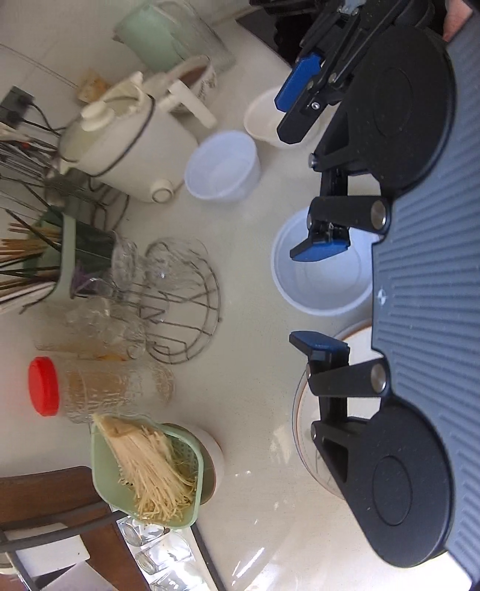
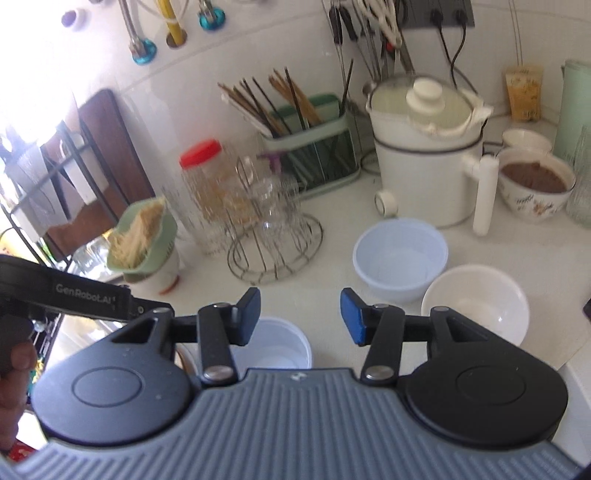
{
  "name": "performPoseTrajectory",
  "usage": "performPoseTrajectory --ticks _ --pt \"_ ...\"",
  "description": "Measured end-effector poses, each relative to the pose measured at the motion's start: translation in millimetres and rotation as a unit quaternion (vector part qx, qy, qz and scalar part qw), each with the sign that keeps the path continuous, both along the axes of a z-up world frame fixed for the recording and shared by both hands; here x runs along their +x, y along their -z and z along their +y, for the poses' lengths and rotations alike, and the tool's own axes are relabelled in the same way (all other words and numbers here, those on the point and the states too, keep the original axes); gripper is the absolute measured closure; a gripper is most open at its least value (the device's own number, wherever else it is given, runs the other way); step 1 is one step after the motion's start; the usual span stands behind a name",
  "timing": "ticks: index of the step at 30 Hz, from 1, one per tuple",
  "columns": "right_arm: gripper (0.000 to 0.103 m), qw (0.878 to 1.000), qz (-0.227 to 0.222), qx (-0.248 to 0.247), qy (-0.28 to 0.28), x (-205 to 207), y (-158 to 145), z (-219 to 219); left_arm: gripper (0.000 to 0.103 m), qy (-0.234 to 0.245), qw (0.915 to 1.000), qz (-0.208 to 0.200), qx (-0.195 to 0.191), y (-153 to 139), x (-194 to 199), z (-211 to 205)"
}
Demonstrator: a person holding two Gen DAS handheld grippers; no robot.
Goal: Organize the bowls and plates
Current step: 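Lift the white plastic bowl with both grippers and carry it beside the plate stack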
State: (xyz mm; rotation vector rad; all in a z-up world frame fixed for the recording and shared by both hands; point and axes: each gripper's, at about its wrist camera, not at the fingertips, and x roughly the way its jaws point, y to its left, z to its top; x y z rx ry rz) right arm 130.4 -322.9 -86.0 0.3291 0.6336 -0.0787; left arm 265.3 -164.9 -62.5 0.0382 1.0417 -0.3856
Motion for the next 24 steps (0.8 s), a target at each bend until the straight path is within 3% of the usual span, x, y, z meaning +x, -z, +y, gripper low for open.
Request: performPoseTrajectory --ticks 11,18,24 --pt "0.052 1.0 -0.016 0.009 0.006 -21.2 -40.2 0.4 0.056 0.007 0.9993 -0.022 -0.029 -32.9 -31.9 8.9" --pt "0.052 1.0 -0.016 -0.004 -0.008 -31.2 -42.3 -0.4 0.056 -0.006 0.9986 -0.041 -0.032 -37.8 -46.3 5.9" --pt "0.052 1.0 -0.021 -0.009 -0.005 -43.3 -40.0 4.1 0.056 -0.011 0.9991 -0.028 -0.03 -26.7 -62.0 0.9"
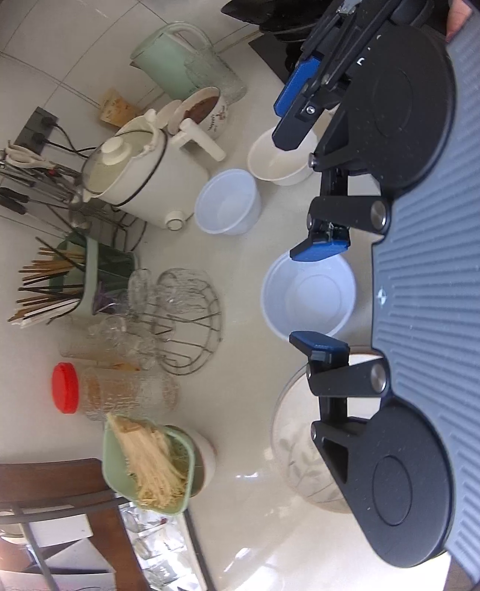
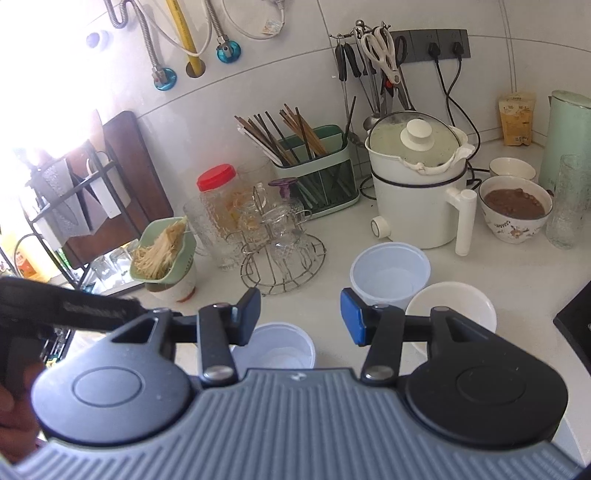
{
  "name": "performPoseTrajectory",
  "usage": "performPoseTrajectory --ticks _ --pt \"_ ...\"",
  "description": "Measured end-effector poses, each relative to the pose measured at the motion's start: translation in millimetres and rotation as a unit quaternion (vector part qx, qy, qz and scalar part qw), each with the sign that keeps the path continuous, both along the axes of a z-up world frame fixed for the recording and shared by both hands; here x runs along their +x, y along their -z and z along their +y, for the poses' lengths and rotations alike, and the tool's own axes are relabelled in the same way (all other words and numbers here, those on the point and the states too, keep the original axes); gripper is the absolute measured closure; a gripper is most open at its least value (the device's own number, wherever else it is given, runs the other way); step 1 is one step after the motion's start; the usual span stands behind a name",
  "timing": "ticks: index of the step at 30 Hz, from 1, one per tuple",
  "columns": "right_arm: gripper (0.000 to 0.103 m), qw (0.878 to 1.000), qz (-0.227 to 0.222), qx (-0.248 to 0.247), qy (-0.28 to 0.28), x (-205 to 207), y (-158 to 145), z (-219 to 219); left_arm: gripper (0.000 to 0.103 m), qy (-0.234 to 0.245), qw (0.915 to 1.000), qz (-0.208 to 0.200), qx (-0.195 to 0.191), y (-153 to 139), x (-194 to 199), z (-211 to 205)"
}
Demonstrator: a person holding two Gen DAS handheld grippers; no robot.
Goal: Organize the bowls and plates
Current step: 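Lift the white plastic bowl with both grippers and carry it beside the plate stack, then lower the white plastic bowl onto the counter and open both grippers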
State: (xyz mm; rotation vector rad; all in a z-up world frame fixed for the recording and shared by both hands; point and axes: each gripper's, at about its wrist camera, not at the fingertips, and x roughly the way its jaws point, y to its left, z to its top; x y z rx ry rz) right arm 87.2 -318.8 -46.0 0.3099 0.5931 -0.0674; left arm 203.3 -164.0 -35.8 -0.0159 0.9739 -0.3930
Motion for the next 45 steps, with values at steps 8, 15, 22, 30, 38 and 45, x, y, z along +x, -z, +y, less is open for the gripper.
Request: performPoseTrajectory --ticks 8,15,22,30,38,45 --pt "0.052 1.0 0.004 -0.01 -0.011 -16.3 5.7 -4.7 0.056 0.012 0.9999 0.008 -0.002 11.9 -10.5 -12.9" --pt "0.052 0.999 0.008 -0.006 0.031 -30.1 10.4 -23.2 0.055 0.03 0.9995 0.002 0.001 14.7 -13.8 -33.0" --pt "0.052 0.998 0.008 -0.01 0.065 -37.1 12.8 -41.1 0.054 0.045 0.999 0.002 0.004 17.7 -10.3 -49.5" --pt "0.052 0.997 0.003 -0.01 0.076 -29.8 13.1 -51.4 0.045 0.041 0.999 -0.011 0.012 11.2 1.8 -51.2" --pt "0.052 0.996 0.01 -0.017 0.087 -14.9 19.4 -59.2 0.044 0.032 0.9994 -0.001 0.013 20.3 30.7 -52.8" --pt "0.052 0.996 0.017 -0.023 0.086 6.1 27.7 -66.9 0.043 0.031 0.9995 -0.01 -0.004 26.6 50.1 -59.9"
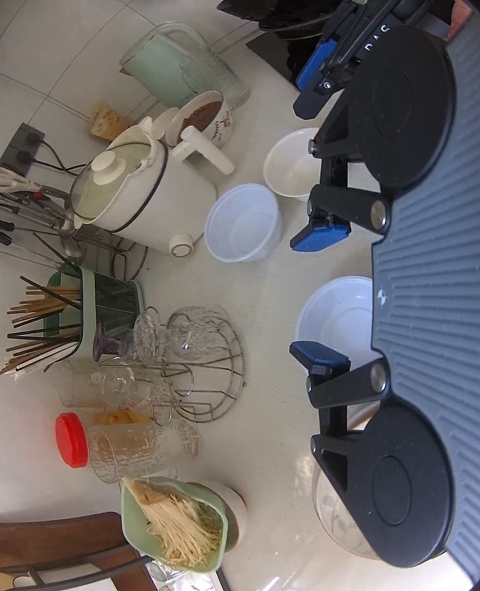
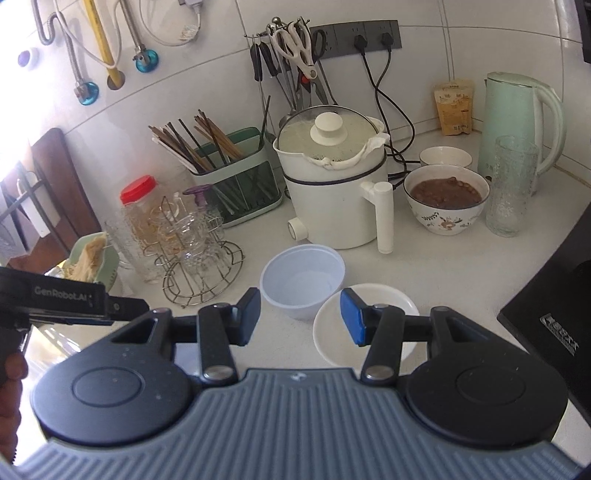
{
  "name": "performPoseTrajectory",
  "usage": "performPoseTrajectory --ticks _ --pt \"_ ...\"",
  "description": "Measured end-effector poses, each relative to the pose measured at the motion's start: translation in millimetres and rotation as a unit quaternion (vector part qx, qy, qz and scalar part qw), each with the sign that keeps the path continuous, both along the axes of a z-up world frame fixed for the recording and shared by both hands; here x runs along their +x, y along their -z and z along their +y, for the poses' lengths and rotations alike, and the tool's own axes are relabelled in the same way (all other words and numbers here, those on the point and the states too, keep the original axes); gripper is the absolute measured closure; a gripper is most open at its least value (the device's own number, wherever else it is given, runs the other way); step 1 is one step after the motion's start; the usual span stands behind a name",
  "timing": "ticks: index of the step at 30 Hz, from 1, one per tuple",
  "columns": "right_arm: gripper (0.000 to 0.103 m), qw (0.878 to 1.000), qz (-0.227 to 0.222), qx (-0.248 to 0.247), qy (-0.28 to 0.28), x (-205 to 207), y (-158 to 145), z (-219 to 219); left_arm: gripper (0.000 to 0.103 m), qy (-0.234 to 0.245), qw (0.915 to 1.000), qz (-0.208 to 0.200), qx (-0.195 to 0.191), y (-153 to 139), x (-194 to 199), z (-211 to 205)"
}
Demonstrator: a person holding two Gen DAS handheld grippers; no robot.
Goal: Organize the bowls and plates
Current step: 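Lower the white plastic bowl onto the counter and open both grippers, then move both tools to the second white plastic bowl by the rice cooker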
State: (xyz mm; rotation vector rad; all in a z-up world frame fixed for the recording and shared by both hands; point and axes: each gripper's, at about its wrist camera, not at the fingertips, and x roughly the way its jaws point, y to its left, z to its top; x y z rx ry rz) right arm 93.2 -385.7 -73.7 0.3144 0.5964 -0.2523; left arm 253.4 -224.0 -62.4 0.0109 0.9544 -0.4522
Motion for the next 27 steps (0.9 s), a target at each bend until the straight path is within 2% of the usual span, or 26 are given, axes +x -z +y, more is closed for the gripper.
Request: performPoseTrajectory --ticks 6,15,18,27 --pt "0.052 1.0 0.003 -0.013 -0.01 20.8 5.4 -7.1 0.043 -0.027 0.9994 -0.003 -0.021 3.7 23.5 -2.7" --pt "0.053 1.0 0.019 -0.004 -0.021 46.6 25.2 -14.5 0.043 -0.024 0.9993 0.007 -0.027 22.5 43.7 -13.2" --pt "0.053 1.0 0.023 -0.008 -0.017 53.2 28.9 -15.9 0.043 -0.026 0.9993 -0.005 -0.028 32.7 48.6 -16.5" --pt "0.053 0.999 0.029 -0.018 -0.021 73.6 44.3 -17.6 0.044 -0.004 0.9975 0.043 -0.056 67.9 76.8 -31.9"
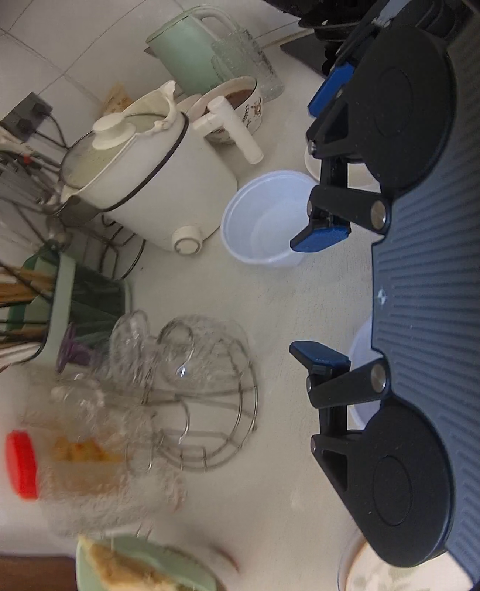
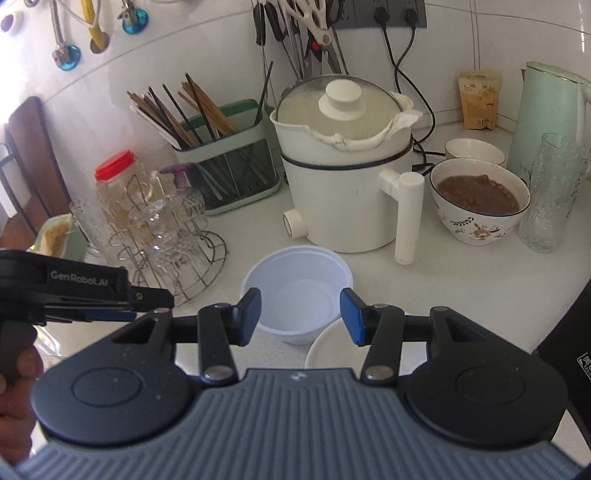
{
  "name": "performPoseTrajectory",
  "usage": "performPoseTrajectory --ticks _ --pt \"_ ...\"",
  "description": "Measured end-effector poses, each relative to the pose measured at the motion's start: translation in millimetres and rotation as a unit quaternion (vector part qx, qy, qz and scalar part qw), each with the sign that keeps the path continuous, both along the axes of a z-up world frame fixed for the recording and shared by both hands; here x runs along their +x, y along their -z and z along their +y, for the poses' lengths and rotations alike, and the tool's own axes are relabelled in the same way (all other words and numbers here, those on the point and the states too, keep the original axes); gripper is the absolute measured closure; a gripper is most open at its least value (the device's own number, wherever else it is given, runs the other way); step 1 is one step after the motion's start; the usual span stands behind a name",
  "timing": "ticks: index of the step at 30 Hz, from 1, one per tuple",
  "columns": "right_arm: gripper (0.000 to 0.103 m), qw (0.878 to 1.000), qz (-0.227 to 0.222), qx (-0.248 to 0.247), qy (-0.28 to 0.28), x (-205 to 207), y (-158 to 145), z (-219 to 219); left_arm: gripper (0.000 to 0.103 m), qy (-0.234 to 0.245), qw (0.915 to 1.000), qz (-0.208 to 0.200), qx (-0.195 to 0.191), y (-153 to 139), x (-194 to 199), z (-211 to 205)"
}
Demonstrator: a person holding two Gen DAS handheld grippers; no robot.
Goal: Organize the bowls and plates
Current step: 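Move both tools to the second white plastic bowl by the rice cooker, then close both grippers on the rim of the second plastic bowl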
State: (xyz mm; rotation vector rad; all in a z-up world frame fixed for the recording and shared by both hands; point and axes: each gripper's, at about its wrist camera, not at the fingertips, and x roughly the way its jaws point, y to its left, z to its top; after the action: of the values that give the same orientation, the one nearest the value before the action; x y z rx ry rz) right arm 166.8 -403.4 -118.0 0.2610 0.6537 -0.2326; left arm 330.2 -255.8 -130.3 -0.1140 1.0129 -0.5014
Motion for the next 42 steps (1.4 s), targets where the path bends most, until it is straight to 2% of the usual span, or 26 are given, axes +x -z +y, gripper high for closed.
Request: performPoseTrajectory --ticks 6,14,17,19,24,27,30,33,42 --pt "0.053 1.0 0.016 -0.008 0.014 23.0 15.7 -10.3 0.044 0.018 0.9998 0.008 -0.006 15.4 13.9 -25.1" --pt "0.054 0.999 0.034 -0.008 0.028 56.3 38.9 -35.7 0.044 0.034 0.999 0.027 0.007 31.5 39.0 -62.5" --pt "0.062 0.998 0.045 -0.001 0.034 68.3 45.5 -43.2 0.046 0.031 0.9988 0.035 0.01 35.9 47.8 -71.6" --pt "0.062 0.998 0.049 -0.001 0.038 73.8 48.2 -45.7 0.05 0.03 0.9987 0.038 0.017 38.1 52.6 -77.0" --pt "0.07 0.997 0.064 0.003 0.037 82.3 54.7 -49.0 0.071 0.019 0.9981 0.05 0.031 41.9 64.9 -84.1" --pt "0.079 0.997 0.068 0.008 0.038 83.9 57.4 -52.0 0.087 0.011 0.9974 0.06 0.038 43.5 71.5 -89.2" --pt "0.087 0.997 0.071 0.019 0.038 83.3 59.9 -56.1 0.094 0.007 0.9976 0.053 0.044 43.1 70.2 -91.4" --pt "0.092 0.997 0.068 0.032 0.035 80.1 61.0 -58.7 0.096 0.004 0.9974 0.058 0.042 42.4 69.7 -93.3" --pt "0.092 0.997 0.048 0.051 0.045 63.2 50.6 -62.0 0.096 0.025 0.9976 0.041 0.049 29.2 59.3 -98.2"
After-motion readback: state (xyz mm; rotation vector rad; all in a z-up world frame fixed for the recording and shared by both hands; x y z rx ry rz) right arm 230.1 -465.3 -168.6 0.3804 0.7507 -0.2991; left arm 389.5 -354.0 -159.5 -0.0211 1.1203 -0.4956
